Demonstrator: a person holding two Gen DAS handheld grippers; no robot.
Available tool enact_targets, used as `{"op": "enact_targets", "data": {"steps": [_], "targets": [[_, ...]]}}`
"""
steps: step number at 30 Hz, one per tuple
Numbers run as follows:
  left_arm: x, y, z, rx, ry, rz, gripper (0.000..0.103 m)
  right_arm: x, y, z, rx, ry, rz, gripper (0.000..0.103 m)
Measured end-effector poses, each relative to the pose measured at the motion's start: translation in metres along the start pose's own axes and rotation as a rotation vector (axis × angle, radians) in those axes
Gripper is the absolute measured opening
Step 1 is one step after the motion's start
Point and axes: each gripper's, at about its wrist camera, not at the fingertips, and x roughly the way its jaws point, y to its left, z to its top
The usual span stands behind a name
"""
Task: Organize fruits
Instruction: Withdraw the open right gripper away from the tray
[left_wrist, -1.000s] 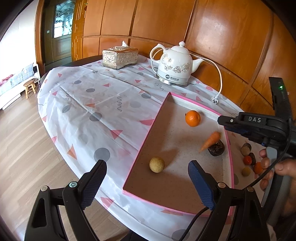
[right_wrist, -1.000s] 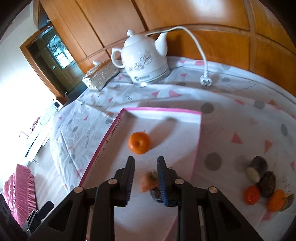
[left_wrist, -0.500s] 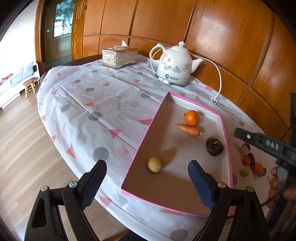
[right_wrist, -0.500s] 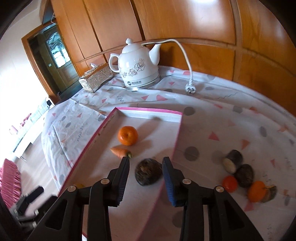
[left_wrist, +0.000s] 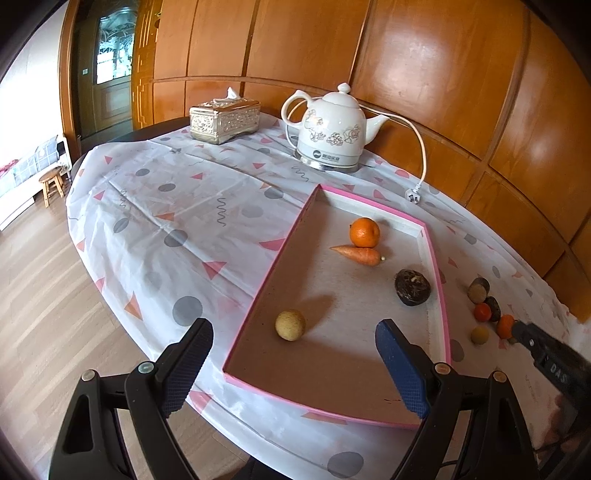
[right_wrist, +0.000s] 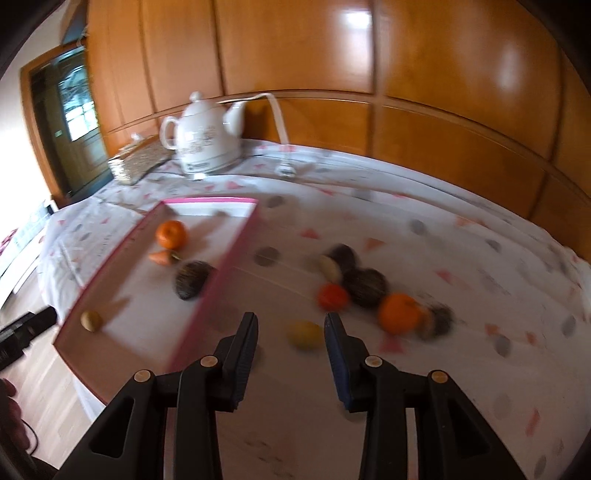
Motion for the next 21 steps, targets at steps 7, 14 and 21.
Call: {"op": "enact_targets", "data": {"steps": [7,14,21], "targets": [[-0.002,-0.007,0.0,0.024,-0.002,-0.009,0.09,-0.011,-0.046,-0.029,0.092,0.014,-0.118,0.038],[-0.003,-0.013,-0.002,0.044,-0.001,-0.018,0.09,-0.023,-0.086,-0.053,0.181,0.019,-0.213,0.038],[-0.001,-0.02,-0.003,0.068,0.008,-0.028,0.09,-0.037,-0.126,-0.075,0.285,0.025,-0.323,0.038]]}}
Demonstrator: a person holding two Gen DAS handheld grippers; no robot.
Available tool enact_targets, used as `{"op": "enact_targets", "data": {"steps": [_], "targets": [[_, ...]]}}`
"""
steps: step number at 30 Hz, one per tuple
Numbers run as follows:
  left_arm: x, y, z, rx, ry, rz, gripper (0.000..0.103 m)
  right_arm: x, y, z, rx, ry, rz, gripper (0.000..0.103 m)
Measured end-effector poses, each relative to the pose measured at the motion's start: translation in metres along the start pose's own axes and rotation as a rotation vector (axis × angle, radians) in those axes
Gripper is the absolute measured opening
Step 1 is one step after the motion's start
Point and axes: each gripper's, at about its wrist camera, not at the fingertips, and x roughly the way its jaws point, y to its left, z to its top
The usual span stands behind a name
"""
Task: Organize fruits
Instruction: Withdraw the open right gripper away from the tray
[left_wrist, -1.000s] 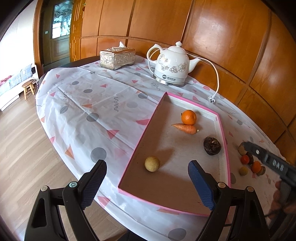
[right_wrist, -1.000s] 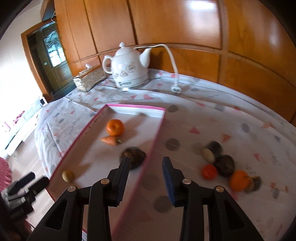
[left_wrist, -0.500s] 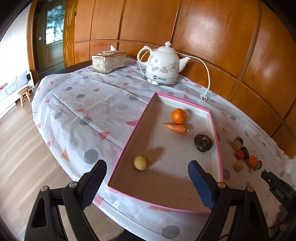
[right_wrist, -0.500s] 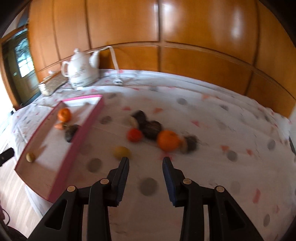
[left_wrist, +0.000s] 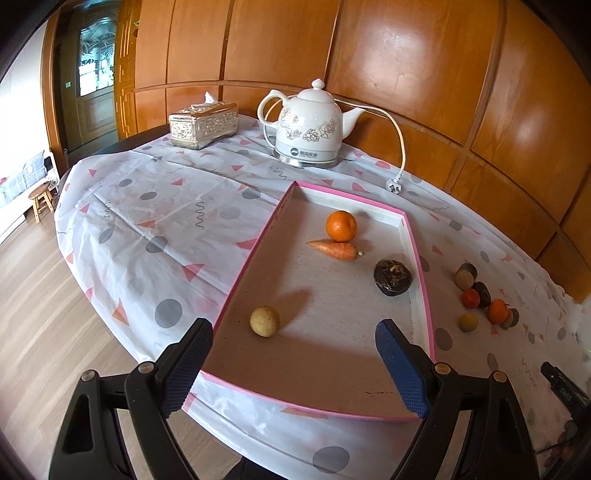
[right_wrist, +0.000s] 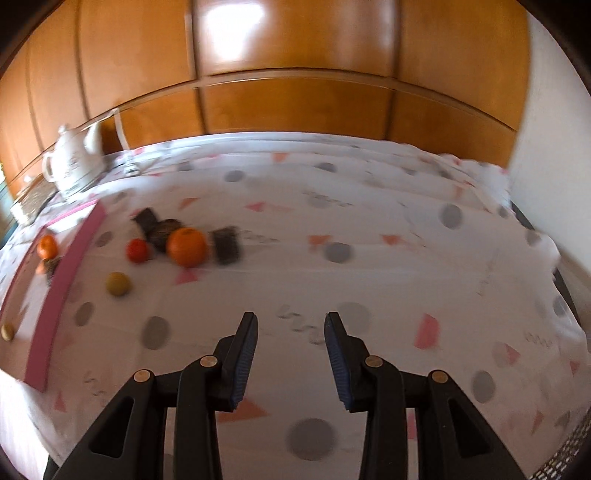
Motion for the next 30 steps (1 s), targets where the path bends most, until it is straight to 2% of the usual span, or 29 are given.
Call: {"op": "enact_targets", "data": {"steps": [8,19,30], "targets": [[0.003,-0.012,-0.001,0.04,0.01,-0.011,0.09,0.001,-0.036,-0.01,0.07,0.011,-0.07,0.038],[0.004,-0.022,-0.001,0.079,0.015,-0.03,0.09,0.004,-0.057,-0.016,0.123,0.019,-0.111,0.038],[0.006,-0.05,0.013,0.179,0.021,-0.111,0.09,0.001,-0.074,-0.019,0.163,0.011,-0.133,0.038]]}}
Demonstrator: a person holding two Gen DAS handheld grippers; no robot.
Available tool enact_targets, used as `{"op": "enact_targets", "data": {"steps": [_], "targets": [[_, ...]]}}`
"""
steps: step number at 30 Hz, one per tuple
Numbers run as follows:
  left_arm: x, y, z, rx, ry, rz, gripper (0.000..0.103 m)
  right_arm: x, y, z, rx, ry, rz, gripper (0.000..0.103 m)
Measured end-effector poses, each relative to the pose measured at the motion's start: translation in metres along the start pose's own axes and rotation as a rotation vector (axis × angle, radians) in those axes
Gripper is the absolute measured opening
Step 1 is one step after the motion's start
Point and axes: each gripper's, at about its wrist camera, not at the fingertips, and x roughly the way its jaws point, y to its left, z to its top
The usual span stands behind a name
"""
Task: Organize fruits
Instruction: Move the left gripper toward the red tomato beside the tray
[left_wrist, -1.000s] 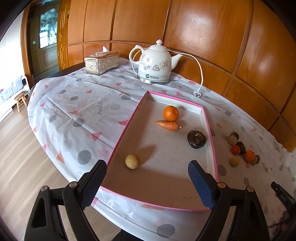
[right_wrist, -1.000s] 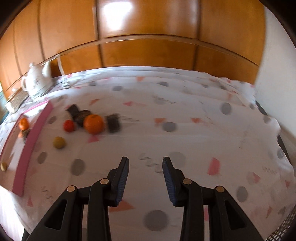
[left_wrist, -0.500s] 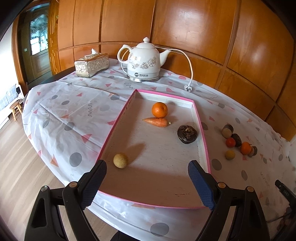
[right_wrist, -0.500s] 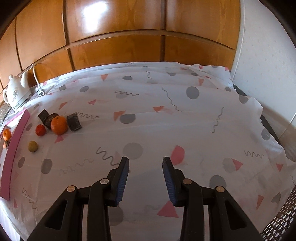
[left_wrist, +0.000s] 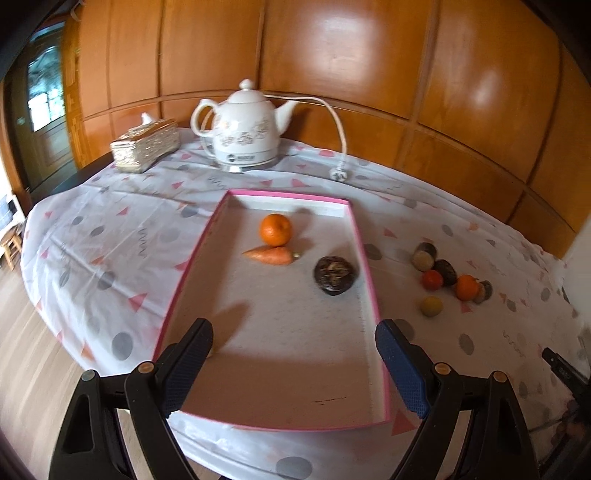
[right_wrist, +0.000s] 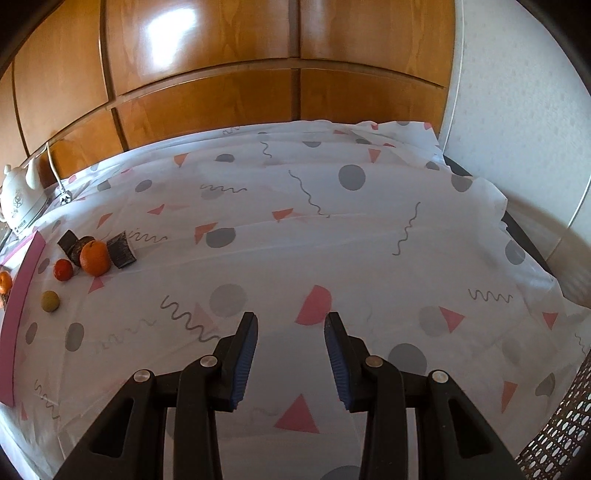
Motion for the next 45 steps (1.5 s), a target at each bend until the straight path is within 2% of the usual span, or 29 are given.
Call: {"op": "enact_targets", "data": {"steps": [7,21,29,33,38,42,45], "targets": [[0.008,-0.014,0.005,0.052,0.038,-0.052,0.09,0.001,-0.013,0.0,0.029,0.0,-0.016,0.038],[0.019,-0.059,0.025,0.206,0.098,-0.225,0.087,0.003,-0.021,0.001,0.047,-0.005,-0.024,0.038],[0.044,-0.096,0.038,0.291,0.149,-0.297,0.073,0.004,-0.025,0.0,0.052,-0.002,-0.032,0.038],[0.064,-0.105,0.042,0.243,0.198,-0.311,0.065,0.005,-0.029,-0.001,0.067,-0.001,-0.04,0.038],[0.081,-0.118,0.047,0.218,0.214,-0.301,0.059,0.005,-0.031,-0.002,0.072,0.0,-0.044,0.038],[0.097,-0.133,0.048,0.246,0.243,-0.307,0.038,0.006,-0.03,-0.002,0.073,0.005,-0.038,0.038],[0.108,-0.146,0.048,0.275,0.251,-0.298,0.036,0.007,-0.031,-0.002,0.074,0.009,-0.037,0.038]]}}
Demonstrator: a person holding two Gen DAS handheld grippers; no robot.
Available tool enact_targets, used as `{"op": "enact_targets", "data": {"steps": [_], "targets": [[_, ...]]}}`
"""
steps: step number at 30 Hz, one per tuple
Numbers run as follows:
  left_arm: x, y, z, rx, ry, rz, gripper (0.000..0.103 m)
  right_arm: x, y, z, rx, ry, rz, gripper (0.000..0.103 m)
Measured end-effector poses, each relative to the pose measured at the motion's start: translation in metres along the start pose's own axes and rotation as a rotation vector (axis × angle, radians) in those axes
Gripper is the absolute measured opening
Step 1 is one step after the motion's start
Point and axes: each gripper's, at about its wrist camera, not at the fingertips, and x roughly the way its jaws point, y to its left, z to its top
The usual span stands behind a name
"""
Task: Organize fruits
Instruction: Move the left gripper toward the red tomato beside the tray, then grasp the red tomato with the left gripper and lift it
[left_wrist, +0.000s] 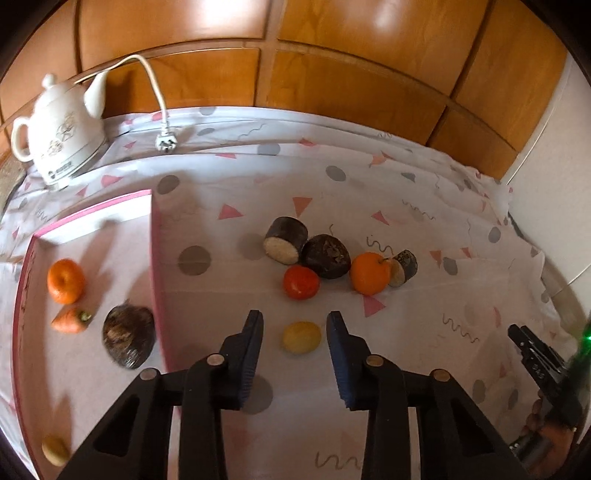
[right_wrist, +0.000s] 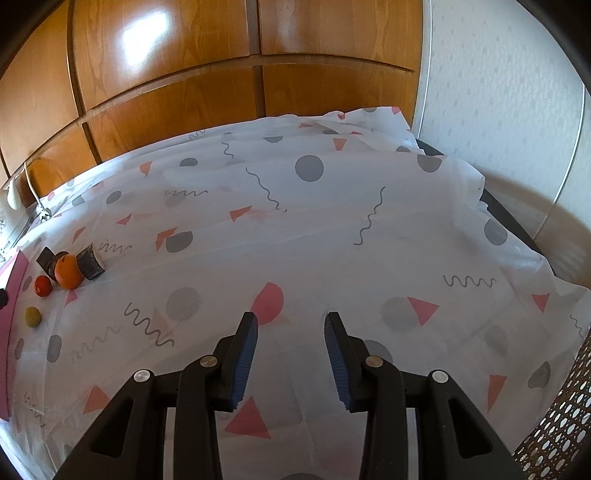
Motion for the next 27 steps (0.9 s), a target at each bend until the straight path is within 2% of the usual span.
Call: {"op": "enact_targets", "data": {"steps": [6,15,18,22,27], "targets": [[0.031,-0.005,0.008,-0.005,0.064,0.007,0.036,0.003,-0.001,0.0,0.001,0.011,0.005,0.038],[0.061,-0.009,0.021,-0.01,0.085,0.026,0.036,0.007,-0.001,-0.001,0.0,0.027,0.004,0.038],[0.069,-0.01,0.023,0.004,0.075,0.032,0.028,0.008,-0.001,-0.002,-0.001,0.032,0.002,0.038],[0.064,-0.008,0.021,-0.004,0.059,0.008,0.028,0.009,-0.001,-0.002,-0.002,0.037,-0.001,0.038],[0.023,0.001,0.015,-0.028,-0.018,-0.034,0.028,0.01,0.0,-0.001,-0.002,0.04,-0.002,0.038]]}}
